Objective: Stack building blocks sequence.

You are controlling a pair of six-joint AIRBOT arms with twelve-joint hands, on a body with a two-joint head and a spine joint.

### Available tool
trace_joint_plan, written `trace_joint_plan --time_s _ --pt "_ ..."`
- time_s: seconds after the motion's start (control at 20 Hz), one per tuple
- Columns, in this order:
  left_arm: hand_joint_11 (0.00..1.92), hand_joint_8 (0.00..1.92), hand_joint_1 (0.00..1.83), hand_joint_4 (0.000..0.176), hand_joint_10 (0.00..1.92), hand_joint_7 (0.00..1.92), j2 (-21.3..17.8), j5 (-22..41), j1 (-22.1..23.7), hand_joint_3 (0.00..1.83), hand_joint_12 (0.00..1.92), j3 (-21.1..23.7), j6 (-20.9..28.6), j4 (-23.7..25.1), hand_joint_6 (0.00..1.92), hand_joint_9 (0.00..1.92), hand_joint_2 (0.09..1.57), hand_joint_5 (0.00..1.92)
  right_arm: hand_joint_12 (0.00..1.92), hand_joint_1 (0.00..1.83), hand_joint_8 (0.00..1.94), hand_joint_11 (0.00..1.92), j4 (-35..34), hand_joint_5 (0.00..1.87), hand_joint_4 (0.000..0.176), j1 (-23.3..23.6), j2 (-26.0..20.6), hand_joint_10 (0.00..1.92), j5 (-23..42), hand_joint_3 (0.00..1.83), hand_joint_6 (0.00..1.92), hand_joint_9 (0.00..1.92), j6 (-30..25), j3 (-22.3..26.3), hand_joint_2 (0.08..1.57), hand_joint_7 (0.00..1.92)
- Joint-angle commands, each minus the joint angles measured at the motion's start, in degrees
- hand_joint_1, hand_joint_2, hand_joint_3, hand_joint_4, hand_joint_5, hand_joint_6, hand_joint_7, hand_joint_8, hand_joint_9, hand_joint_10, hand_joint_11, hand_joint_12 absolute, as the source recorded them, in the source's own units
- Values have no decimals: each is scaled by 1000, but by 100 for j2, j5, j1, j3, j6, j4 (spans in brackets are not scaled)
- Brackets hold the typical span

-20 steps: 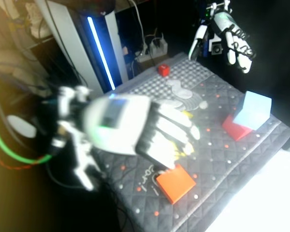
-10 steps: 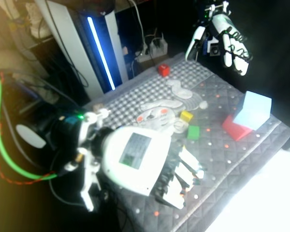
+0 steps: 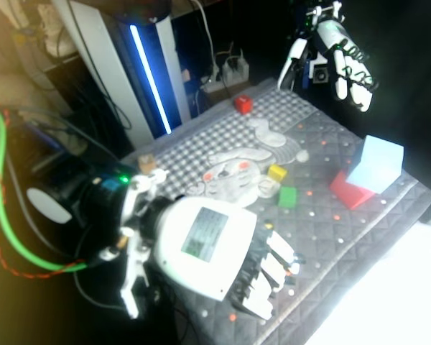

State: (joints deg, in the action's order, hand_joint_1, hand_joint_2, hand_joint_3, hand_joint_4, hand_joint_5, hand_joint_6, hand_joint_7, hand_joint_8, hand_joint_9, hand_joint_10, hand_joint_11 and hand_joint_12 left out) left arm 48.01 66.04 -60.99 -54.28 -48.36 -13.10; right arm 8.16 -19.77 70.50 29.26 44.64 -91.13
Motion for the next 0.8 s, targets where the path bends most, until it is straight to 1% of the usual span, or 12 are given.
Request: trace_joint_plan --time_s 0.0,0.05,0.1,0.15,0.2,0.25,0.3,0.4,0.45,0.55,0.7,0.75 --pt "0 1 783 90 4 115 31 718 69 1 561 -45 52 1 1 103 950 192 1127 1197 388 596 -112 764 0 98 -33 183 628 0 106 931 2 -51 1057 862" --pt "0 1 774 100 5 116 50 709 71 1 572 -64 72 -3 0 107 949 185 1153 1166 121 550 -113 685 0 98 -35 104 610 0 22 910 2 -51 1040 752" --pt "0 2 752 101 5 122 61 703 71 1 600 -75 84 -3 0 114 953 183 1185 1142 30 455 -115 621 12 98 -35 49 606 0 4 855 2 -49 1039 671" --pt "0 0 774 97 1 118 65 702 71 1 600 -76 85 -3 0 107 953 182 1215 1108 5 238 -121 529 36 98 -36 9 606 0 0 692 2 -44 1031 571" --pt "0 0 779 95 1 113 65 701 70 1 599 -77 85 -3 0 106 954 180 1199 1052 0 133 -121 474 52 98 -36 2 606 0 0 615 2 -33 1021 536" --pt "0 1 785 97 2 118 65 701 70 0 635 -79 85 -3 1 112 953 185 1160 971 0 26 -121 383 82 98 -37 0 607 0 0 523 2 -7 1011 488" --pt "0 3 790 98 3 124 65 701 70 0 641 -80 85 -3 2 115 952 189 1111 936 0 4 -121 334 97 98 -37 0 608 0 0 488 2 2 1003 480" --pt "0 0 784 102 10 123 65 710 70 0 531 -81 85 -3 0 102 956 190 1071 900 0 0 -123 235 104 98 -68 0 643 0 0 413 1 35 991 422" --pt "0 0 760 108 7 111 66 710 70 0 527 -82 85 -3 0 95 954 187 1069 883 0 0 -124 204 102 98 -107 0 687 0 0 402 1 68 985 409" --pt "0 2 769 103 8 115 68 709 70 0 562 -86 85 -4 2 109 953 190 990 892 1 0 -136 180 98 98 -171 0 785 0 2 384 1 141 970 396" --pt "0 2 753 104 3 119 84 703 69 2 591 -96 85 -17 0 108 958 185 1217 873 0 27 -136 172 102 94 -229 3 910 0 0 389 1 225 967 371" --pt "0 0 757 102 0 113 86 702 69 4 590 -98 85 -18 0 100 962 178 1279 876 0 41 -136 176 116 84 -251 1 968 0 0 381 1 252 976 361"
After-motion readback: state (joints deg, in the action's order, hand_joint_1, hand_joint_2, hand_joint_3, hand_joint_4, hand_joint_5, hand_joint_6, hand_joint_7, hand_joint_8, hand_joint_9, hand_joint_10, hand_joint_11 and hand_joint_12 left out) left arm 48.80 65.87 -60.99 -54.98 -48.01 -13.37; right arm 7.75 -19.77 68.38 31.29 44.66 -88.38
